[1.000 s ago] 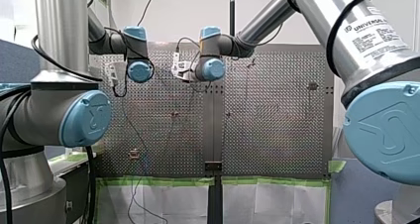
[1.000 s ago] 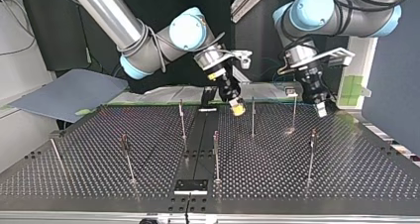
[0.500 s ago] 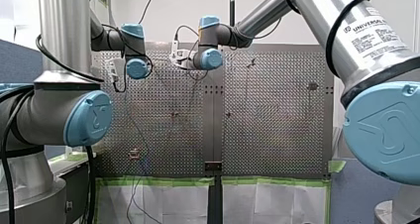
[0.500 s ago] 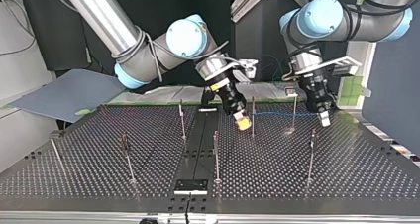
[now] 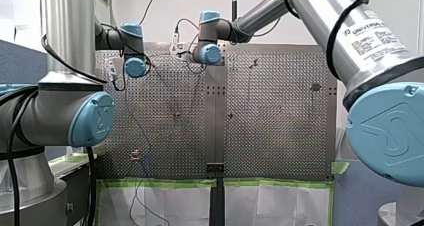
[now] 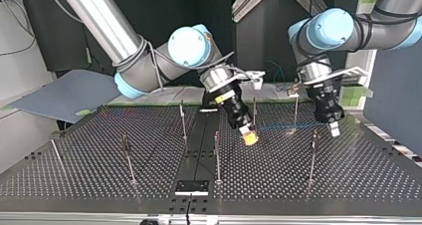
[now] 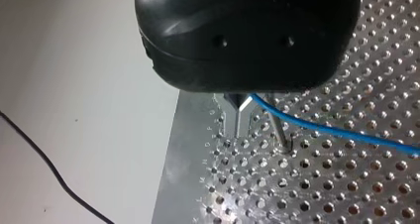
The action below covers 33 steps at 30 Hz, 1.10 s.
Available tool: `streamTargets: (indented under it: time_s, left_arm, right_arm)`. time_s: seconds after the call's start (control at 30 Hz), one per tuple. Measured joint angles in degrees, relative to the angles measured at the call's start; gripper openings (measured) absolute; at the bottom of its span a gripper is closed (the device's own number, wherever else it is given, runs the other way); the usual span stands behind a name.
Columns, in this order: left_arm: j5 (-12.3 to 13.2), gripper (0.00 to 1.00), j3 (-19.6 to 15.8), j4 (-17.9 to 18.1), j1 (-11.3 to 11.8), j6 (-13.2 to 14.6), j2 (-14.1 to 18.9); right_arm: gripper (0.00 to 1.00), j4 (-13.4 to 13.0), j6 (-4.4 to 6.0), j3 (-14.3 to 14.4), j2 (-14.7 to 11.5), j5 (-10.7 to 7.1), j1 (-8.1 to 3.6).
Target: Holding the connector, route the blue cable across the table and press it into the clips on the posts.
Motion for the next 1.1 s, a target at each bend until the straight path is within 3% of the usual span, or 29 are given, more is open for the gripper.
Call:
streamTargets:
  time_s: [0.77, 1.1]
  left_arm:
    - [5.87, 0.00, 3.18, 2.40, 4.88, -3.14, -4.12]
    - [9.41, 0.00, 5.77, 3.38, 6.93, -5.80, -4.90]
  right_arm:
    - [0.00, -0.21, -0.42, -1.71, 4.66, 0.08, -0.15]
    - [0.00, -0.02, -0.48, -4.98, 6.57, -0.17, -0.16]
